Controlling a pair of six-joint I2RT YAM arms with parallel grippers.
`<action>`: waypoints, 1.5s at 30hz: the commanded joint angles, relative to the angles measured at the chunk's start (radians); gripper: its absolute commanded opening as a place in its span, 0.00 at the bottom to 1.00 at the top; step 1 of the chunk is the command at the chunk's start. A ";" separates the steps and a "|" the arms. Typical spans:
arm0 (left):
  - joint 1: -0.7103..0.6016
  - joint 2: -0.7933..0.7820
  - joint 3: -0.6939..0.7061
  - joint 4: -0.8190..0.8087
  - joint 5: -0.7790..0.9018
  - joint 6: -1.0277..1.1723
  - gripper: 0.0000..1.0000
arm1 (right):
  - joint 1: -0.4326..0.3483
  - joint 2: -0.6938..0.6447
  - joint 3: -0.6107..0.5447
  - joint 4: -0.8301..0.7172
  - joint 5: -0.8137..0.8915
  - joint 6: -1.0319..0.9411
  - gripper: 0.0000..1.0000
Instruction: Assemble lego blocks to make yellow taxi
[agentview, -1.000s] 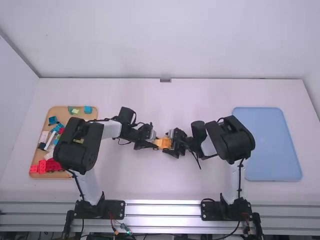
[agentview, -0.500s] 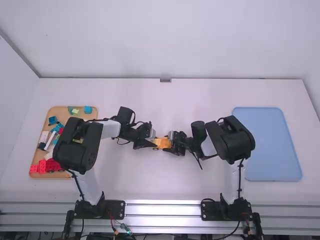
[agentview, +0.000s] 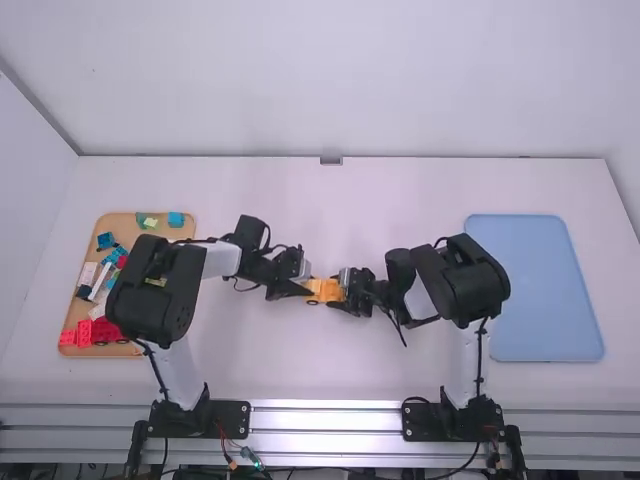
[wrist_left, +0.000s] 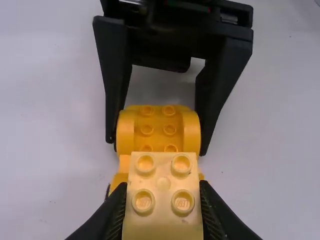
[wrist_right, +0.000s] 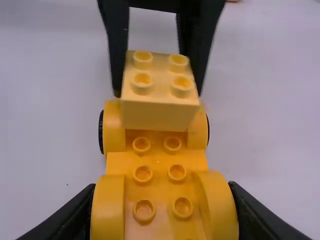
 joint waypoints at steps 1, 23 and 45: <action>0.001 -0.015 -0.010 0.003 0.018 -0.008 0.02 | 0.000 0.011 -0.004 0.002 -0.001 0.023 0.57; -0.013 -0.015 -0.092 0.217 -0.004 -0.164 0.02 | 0.002 0.011 0.029 -0.066 0.005 0.041 0.57; -0.013 -0.015 -0.098 0.241 -0.008 -0.163 0.08 | 0.000 0.011 0.008 -0.058 0.015 0.014 0.58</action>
